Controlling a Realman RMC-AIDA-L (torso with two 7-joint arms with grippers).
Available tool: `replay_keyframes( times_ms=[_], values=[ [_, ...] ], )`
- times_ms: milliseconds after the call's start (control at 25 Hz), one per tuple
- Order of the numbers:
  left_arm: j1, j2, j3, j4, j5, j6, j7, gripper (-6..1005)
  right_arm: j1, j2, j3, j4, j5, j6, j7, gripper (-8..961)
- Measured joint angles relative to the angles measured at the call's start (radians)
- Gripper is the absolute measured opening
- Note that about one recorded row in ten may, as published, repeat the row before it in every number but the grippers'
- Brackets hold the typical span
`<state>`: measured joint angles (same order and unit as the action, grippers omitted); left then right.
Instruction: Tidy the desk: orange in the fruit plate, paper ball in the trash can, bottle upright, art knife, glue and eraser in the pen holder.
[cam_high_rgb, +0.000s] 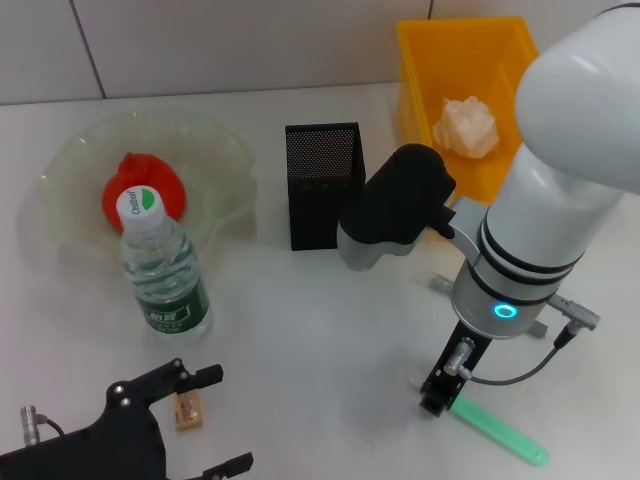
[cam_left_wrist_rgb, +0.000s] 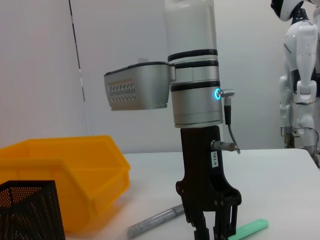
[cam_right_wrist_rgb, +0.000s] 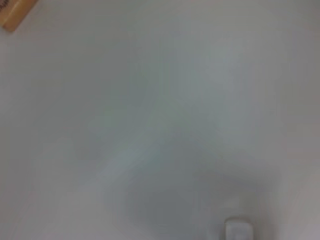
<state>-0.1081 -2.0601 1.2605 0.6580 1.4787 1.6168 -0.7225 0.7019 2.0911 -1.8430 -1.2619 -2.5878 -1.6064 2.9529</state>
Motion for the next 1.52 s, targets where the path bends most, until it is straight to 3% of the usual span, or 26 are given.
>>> replay_keyframes(
  times_ms=[680,880,1120,1320,1520],
  values=[
    [-0.002,0.0,0.001,-0.006,0.0,0.003,0.0,815,0.007,-0.002,0.015,0.032,0.013,0.004,-0.008,171],
    [-0.002,0.001,0.002,-0.006,0.0,0.005,0.0,815,-0.024,-0.007,0.154,-0.073,0.032,-0.016,-0.044,178],
    [-0.002,0.002,0.004,-0.006,0.0,0.012,0.0,814,-0.072,-0.009,0.427,-0.308,0.124,-0.015,-0.151,192],
    [-0.012,0.002,0.004,-0.009,0.0,0.016,-0.002,814,-0.102,-0.01,0.578,-0.397,0.2,0.102,-0.284,204],
    [-0.016,0.001,0.003,-0.01,0.0,0.027,-0.01,814,-0.138,-0.009,0.603,-0.394,0.25,0.274,-0.396,215]
  ],
)
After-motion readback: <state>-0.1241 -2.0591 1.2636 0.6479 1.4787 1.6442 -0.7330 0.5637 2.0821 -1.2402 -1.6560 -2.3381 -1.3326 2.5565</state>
